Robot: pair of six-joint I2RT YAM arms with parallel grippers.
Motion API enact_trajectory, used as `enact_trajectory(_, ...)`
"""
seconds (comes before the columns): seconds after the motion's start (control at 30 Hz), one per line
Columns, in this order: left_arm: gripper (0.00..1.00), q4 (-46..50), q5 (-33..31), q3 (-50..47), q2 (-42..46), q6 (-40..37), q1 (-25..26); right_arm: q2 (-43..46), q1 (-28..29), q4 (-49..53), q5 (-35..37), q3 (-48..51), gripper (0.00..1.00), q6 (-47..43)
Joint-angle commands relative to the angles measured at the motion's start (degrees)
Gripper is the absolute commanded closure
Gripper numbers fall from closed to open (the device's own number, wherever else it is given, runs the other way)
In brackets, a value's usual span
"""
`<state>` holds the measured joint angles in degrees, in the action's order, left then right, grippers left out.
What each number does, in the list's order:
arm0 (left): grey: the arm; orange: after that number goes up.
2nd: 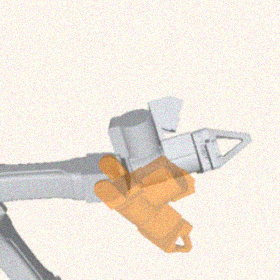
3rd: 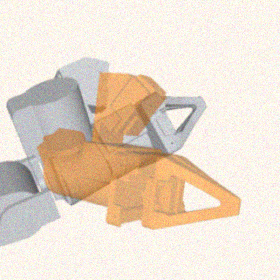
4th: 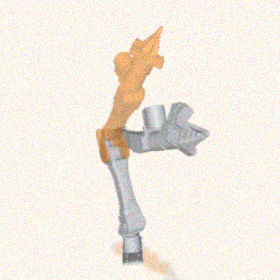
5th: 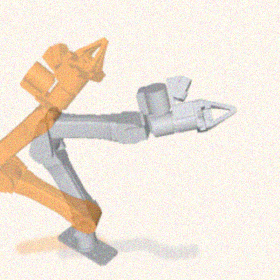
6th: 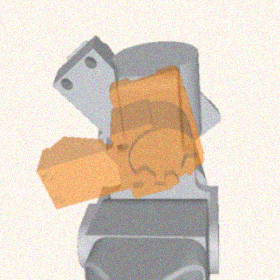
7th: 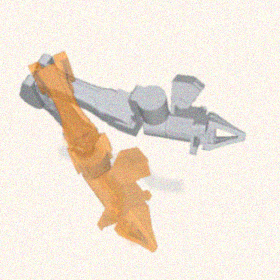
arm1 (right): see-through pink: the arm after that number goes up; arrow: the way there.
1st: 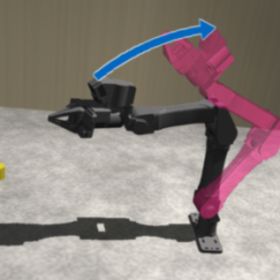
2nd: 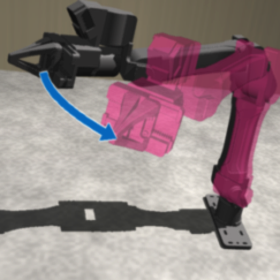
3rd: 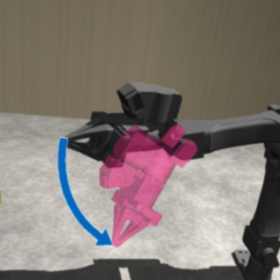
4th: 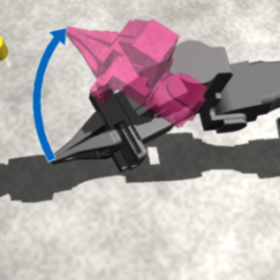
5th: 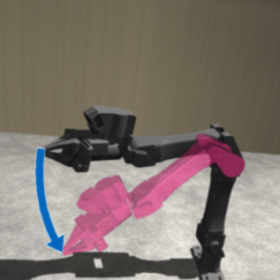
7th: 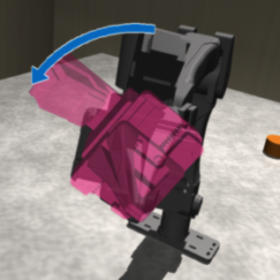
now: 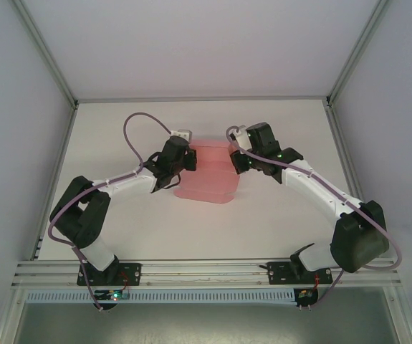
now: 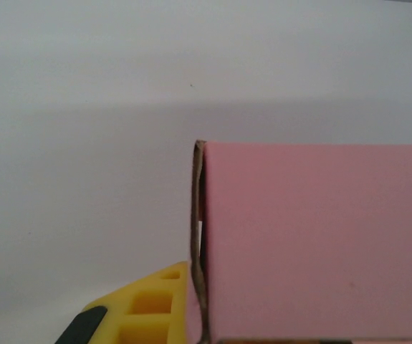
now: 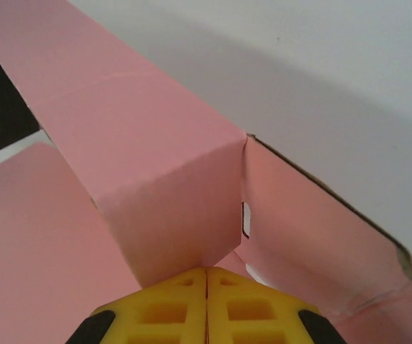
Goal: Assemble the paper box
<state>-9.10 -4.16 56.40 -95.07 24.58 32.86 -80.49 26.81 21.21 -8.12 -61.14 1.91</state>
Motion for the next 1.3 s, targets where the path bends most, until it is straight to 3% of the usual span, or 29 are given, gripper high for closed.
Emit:
enact_trajectory(0.0,1.00,-2.36,2.79,0.87,0.06,0.75,-0.51,0.23,0.87,-9.15,-0.04,0.59,0.90,2.22)
enact_trajectory(0.33,1.00,-4.14,4.65,0.30,0.12,3.98,-0.50,-5.17,1.02,-23.45,-8.74,0.15,0.87,13.78)
enact_trajectory(0.6,1.00,-4.70,4.73,0.24,-0.44,5.72,-0.56,-4.44,0.72,-44.63,-2.26,8.48,0.87,24.19)
enact_trajectory(0.83,1.00,-3.47,1.00,-0.33,0.70,5.94,-1.16,2.54,0.16,-33.39,1.91,9.64,0.78,18.24)
enact_trajectory(1.03,1.00,-5.00,6.24,-1.85,2.94,6.65,-5.02,10.76,-1.06,-14.98,11.53,9.88,0.67,13.47)
enact_trajectory(1.27,1.00,-6.03,6.74,-2.11,4.45,4.83,-5.43,16.03,-1.65,-10.60,-0.53,12.10,0.65,11.36)
